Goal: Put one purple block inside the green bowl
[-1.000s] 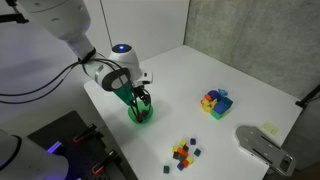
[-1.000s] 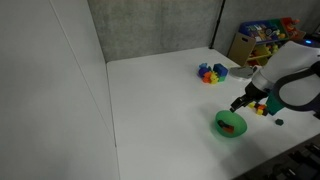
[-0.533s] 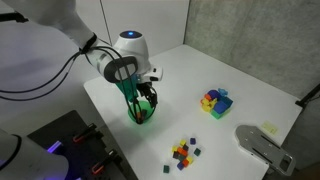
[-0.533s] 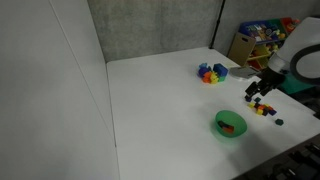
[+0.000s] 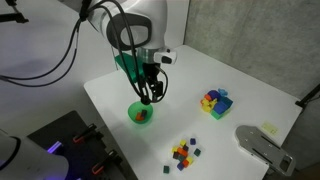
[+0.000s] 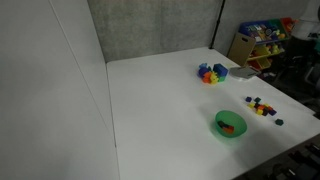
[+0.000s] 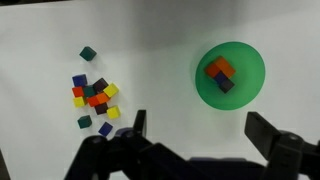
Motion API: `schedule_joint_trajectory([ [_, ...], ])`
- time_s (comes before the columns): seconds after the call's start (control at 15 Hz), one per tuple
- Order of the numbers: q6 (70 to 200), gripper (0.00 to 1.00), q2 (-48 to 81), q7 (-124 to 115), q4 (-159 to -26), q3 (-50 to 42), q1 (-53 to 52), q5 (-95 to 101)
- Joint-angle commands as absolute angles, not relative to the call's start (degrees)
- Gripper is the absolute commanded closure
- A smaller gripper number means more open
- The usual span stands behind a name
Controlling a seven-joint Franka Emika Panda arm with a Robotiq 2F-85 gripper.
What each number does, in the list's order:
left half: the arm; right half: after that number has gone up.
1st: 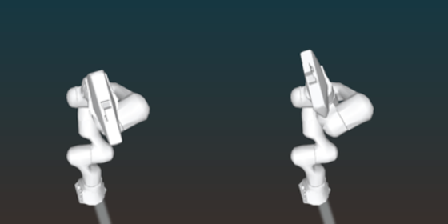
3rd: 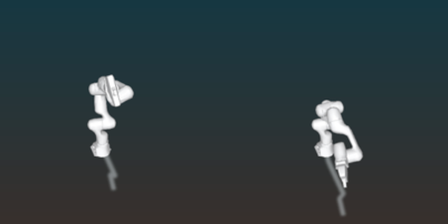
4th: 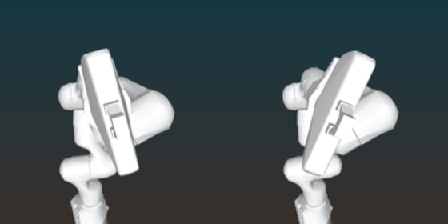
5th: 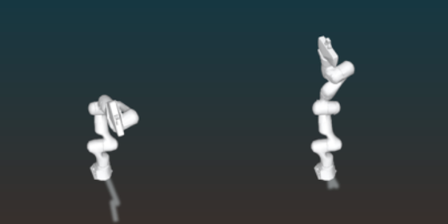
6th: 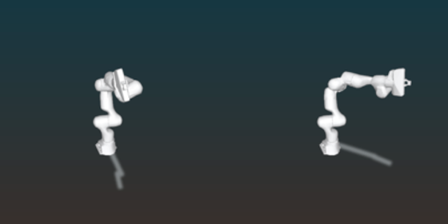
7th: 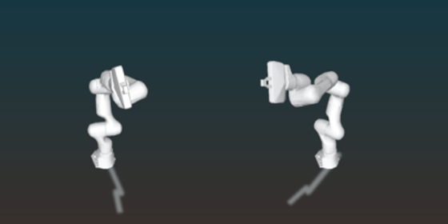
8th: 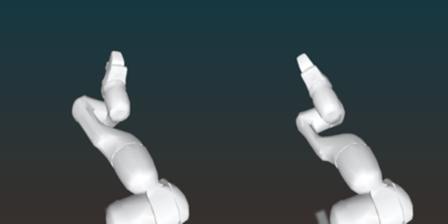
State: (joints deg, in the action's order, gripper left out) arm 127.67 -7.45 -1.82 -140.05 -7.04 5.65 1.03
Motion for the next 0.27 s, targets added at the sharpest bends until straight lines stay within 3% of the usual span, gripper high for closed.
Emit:
schedule_joint_trajectory([
  [0.0,122.6,0.0,-9.6,-0.4,-137.4,-7.3,6.8,2.0],
  [0.2,124.1,0.0,-9.1,-1.4,-138.1,-7.0,6.8,1.2],
])
